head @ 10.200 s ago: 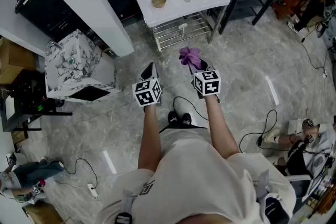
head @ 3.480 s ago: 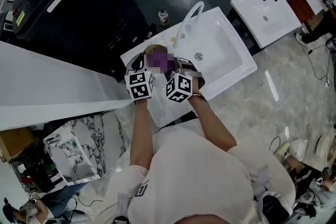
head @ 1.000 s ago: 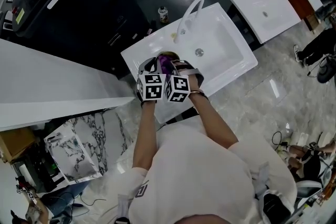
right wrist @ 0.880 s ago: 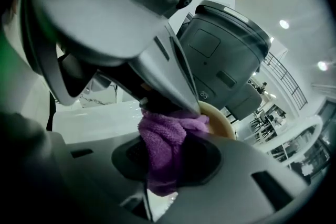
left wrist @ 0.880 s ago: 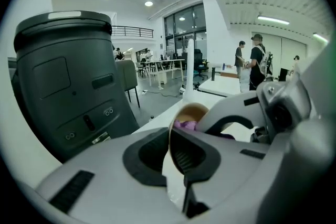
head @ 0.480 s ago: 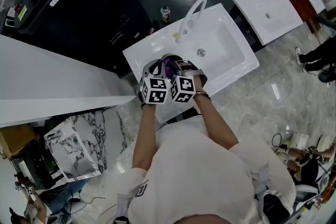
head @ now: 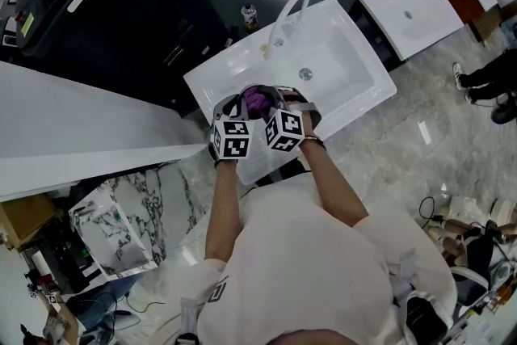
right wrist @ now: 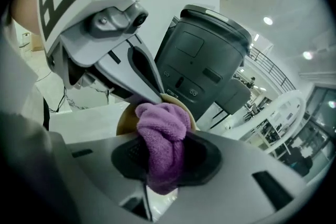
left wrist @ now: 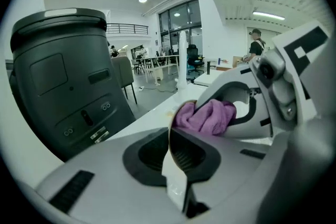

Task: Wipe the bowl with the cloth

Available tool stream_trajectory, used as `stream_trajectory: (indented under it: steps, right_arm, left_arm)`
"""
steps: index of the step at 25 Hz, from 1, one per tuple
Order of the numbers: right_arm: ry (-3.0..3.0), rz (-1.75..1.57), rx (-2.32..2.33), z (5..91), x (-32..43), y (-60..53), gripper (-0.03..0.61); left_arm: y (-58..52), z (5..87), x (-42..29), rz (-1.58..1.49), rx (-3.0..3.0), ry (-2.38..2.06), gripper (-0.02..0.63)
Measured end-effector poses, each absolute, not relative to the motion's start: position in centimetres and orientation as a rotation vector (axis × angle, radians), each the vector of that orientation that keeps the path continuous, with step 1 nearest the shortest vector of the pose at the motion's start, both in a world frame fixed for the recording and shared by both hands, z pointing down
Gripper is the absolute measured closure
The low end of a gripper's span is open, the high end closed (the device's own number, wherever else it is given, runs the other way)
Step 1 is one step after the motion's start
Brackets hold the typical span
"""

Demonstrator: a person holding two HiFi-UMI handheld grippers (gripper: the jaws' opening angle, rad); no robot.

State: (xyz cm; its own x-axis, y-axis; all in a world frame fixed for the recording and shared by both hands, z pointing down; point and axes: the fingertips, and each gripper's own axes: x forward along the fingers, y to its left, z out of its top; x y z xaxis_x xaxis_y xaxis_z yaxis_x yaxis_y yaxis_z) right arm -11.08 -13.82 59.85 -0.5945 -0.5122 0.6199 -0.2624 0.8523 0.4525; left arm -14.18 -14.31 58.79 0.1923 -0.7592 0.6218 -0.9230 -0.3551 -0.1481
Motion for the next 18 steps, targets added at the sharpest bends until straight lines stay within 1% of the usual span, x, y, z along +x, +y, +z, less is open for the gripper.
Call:
stream_trajectory:
  steps: [8,14,18]
  right_arm:
    - [-2.261,-0.431,0.694,57.0,-9.6,-15.6,0.482]
    - [-2.236,-0.506,0.841,53.7,-7.2,-19.3,0.483]
    - [-2.244,-0.582,0.764,52.1,-7.7,-20.4,0.483]
  left_arm:
    - [-15.1,59.6,-16.6,0.969,2.183,-1.641,0.597]
    - [-15.0,60.0,-17.2,1.137,2.254,-1.621,0.597]
    - [-15.2,59.1,-15.5,1.32,2.407,-1.629,0.597]
